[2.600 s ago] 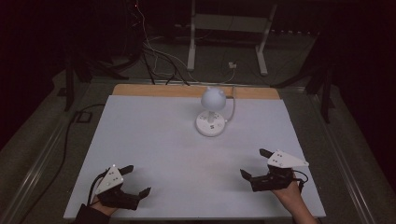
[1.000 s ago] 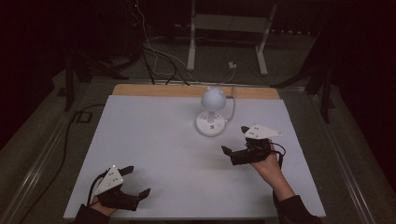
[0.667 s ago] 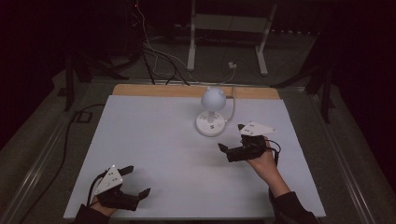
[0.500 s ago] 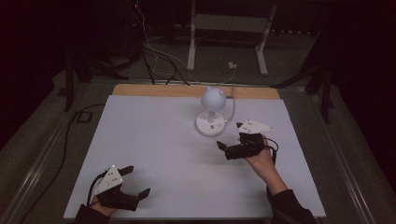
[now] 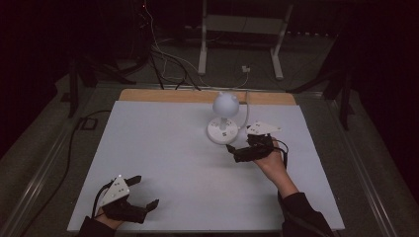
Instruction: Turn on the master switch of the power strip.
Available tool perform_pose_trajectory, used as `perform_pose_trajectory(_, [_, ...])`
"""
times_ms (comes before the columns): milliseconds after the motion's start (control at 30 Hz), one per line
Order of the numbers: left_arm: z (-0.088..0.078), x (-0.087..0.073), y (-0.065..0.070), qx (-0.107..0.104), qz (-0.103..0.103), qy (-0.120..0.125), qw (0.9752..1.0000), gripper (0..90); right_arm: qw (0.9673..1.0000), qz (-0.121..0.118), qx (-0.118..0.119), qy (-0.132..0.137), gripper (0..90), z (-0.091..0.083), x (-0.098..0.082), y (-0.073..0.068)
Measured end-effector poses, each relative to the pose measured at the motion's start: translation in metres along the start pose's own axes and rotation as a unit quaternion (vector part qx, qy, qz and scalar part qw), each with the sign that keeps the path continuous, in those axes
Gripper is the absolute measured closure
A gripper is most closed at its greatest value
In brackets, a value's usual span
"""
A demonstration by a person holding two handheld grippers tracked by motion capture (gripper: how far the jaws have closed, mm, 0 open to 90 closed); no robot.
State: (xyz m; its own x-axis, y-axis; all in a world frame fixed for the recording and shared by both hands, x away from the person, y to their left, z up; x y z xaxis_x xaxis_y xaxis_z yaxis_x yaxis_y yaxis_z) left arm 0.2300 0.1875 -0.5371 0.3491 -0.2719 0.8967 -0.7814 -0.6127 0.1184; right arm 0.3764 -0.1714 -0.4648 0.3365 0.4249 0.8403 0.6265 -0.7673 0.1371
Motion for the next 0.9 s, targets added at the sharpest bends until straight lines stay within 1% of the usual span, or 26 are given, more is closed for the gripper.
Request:
perform_pose_trajectory(33, [0.000, 0.000, 0.000, -0.001, 0.000, 0.000, 1.0000, 0.1, 1.0000, -0.002, -0.002, -0.005, 0.0, 0.004, -0.001, 0.001])
perform_pose_trajectory(233, [0.000, 0.000, 0.000, 0.000, 0.000, 0.000, 1.0000, 0.1, 0.9999, 0.001, -0.003, -0.014, 0.0, 0.013, -0.002, 0.005])
perform_pose_trajectory(300, [0.000, 0.000, 0.000, -0.002, -0.001, 0.000, 1.0000, 0.1, 0.9999, -0.001, -0.006, -0.013, 0.0, 0.018, -0.003, 0.006])
perform_pose_trajectory(367, [0.000, 0.000, 0.000, -0.003, -0.002, 0.001, 1.0000, 0.1, 0.9999, -0.002, -0.005, -0.012, 0.0, 0.020, -0.003, 0.007])
perform_pose_trajectory(500, [0.000, 0.000, 0.001, -0.003, -0.001, 0.001, 1.0000, 0.1, 0.9998, -0.009, -0.008, -0.018, 0.0, 0.030, -0.006, 0.009])
perform_pose_trajectory(633, [0.000, 0.000, 0.000, -0.003, -0.001, 0.001, 1.0000, 0.1, 0.9998, -0.008, -0.009, -0.017, 0.0, 0.034, -0.007, 0.010])
perform_pose_trajectory(733, [0.000, 0.000, 0.000, -0.003, -0.002, 0.001, 1.0000, 0.1, 0.9997, -0.009, -0.006, -0.022, 0.0, 0.040, -0.010, 0.011])
perform_pose_trajectory(767, [0.000, 0.000, 0.000, -0.002, -0.002, 0.001, 1.0000, 0.1, 0.9997, -0.008, -0.006, -0.023, 3.8, 0.043, -0.011, 0.011])
perform_pose_trajectory(900, [0.000, 0.000, 0.000, -0.002, -0.002, 0.001, 1.0000, 0.1, 0.9997, -0.005, -0.008, -0.025, 4.8, 0.047, -0.015, 0.012])
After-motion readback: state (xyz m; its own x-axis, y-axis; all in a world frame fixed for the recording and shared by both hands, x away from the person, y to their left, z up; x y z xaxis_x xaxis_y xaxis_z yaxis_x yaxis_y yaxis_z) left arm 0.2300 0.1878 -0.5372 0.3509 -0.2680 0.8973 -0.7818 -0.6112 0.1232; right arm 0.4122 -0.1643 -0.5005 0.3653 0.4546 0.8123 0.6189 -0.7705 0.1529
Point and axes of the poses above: each handheld gripper's, and its own axes: z roughly forward along the jaws, x roughly out of its top, y roughly to its right, the point moved 4 cm from there along z, roughly forward along the jaws, and after that the axes turned 5 degrees about -x, right-handed, at the moved point
